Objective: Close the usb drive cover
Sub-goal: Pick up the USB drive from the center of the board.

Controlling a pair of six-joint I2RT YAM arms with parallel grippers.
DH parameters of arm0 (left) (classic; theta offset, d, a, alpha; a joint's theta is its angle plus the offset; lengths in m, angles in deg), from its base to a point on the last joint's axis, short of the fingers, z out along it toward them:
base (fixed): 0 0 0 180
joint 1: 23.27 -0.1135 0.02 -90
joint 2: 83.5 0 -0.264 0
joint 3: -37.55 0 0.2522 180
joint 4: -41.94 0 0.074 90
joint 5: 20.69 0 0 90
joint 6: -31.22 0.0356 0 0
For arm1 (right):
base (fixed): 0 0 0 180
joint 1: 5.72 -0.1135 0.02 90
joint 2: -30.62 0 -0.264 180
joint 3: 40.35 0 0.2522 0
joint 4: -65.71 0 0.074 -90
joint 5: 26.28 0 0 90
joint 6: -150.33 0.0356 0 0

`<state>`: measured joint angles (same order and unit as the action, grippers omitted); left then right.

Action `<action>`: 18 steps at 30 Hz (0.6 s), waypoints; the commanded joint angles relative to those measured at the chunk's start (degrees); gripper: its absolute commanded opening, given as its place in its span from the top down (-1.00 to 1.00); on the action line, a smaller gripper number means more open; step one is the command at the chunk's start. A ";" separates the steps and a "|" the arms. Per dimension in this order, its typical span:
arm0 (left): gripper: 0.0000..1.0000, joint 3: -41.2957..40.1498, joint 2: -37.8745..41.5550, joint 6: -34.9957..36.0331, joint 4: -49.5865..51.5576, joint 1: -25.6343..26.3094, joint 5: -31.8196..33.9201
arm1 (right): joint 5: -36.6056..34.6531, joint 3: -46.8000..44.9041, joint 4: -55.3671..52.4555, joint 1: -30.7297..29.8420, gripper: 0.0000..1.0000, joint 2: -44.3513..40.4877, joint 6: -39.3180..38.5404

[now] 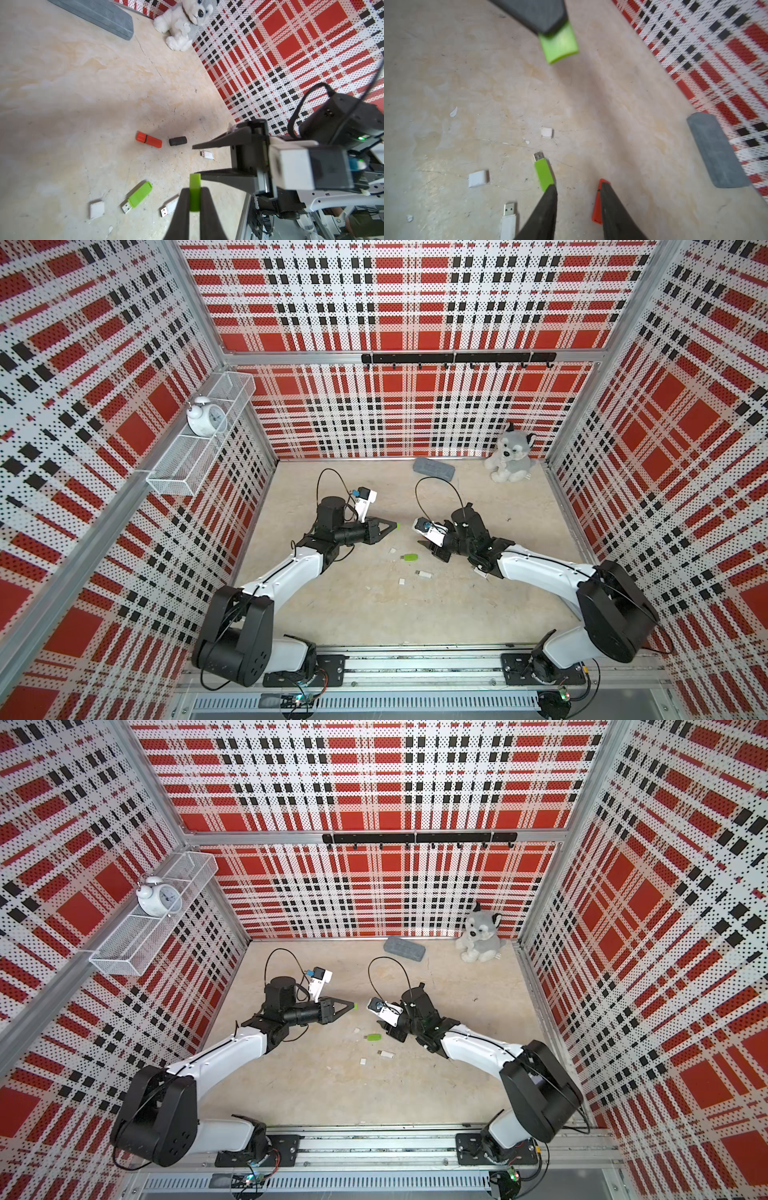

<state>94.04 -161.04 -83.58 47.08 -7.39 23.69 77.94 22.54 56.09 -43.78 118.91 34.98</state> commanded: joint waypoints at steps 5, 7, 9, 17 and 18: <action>1.00 0.10 4.94 2.74 5.59 -5.15 4.10 | 6.13 8.11 -11.88 0.01 0.23 10.22 1.26; 1.00 -0.17 5.88 2.76 6.28 -6.13 4.65 | 7.78 10.60 -14.82 -0.10 0.22 13.15 0.21; 1.00 -0.54 6.60 2.57 6.30 -6.87 4.88 | 8.57 12.83 -17.19 -0.09 0.21 15.69 -0.27; 1.00 -0.62 7.22 3.08 7.52 -8.04 4.58 | 9.14 19.49 -23.51 -0.09 0.18 22.05 -2.13; 1.00 -0.66 7.19 3.09 7.51 -8.13 4.58 | 9.42 20.34 -24.66 -0.08 0.18 22.84 -2.64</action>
<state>93.88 -155.05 -81.61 53.76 -14.84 27.84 85.74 40.98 35.50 -43.80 140.14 33.82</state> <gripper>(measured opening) 0.102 0.411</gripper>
